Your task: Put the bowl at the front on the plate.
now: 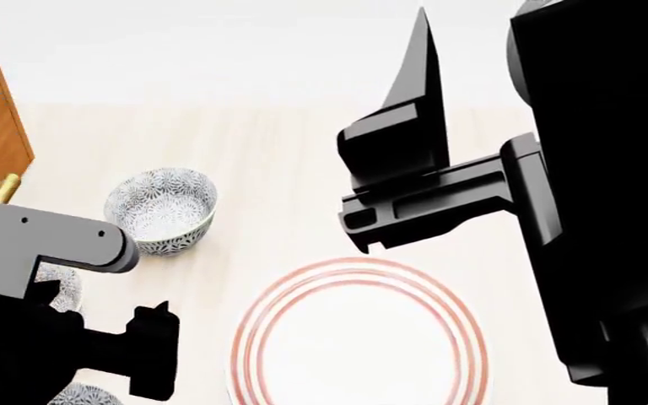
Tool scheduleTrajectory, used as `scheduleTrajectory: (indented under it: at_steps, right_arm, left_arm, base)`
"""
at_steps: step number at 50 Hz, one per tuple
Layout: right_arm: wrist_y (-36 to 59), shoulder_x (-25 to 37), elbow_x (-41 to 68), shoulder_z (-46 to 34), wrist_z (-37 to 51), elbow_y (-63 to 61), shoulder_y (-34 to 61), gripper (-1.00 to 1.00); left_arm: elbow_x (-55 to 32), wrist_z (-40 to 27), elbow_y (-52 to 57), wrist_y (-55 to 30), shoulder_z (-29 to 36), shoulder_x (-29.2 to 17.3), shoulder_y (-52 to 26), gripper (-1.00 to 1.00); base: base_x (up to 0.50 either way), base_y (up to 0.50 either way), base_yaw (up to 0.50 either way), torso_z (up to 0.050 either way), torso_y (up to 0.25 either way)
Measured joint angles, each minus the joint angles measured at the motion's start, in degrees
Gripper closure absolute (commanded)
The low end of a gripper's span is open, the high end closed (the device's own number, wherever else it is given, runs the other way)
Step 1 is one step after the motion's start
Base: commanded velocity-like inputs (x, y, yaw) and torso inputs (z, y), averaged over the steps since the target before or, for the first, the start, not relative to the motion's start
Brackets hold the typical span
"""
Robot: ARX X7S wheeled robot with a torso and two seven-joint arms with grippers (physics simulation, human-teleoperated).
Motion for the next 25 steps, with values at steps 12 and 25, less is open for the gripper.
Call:
scheduleTrajectory:
  at_steps: [12, 25]
  right_arm:
    - [-0.4, 0.3, -0.2, -0.2, 0.0, -0.2, -0.3, -1.0]
    - [-0.8, 0.7, -0.2, -0.5, -0.1, -0.1, -0.3, -1.0]
  left_arm:
    - [1.0, 1.0, -2.0, -0.5, 2.3, -0.4, 2.2, -1.0]
    - [-0.5, 0.3, -4.2, -0.6, 3.7, -1.0, 3.8, -1.0]
  base:
    - [0.0, 0.0, 0.0, 0.0, 0.0]
    - [0.0, 0.0, 0.0, 0.0, 0.0]
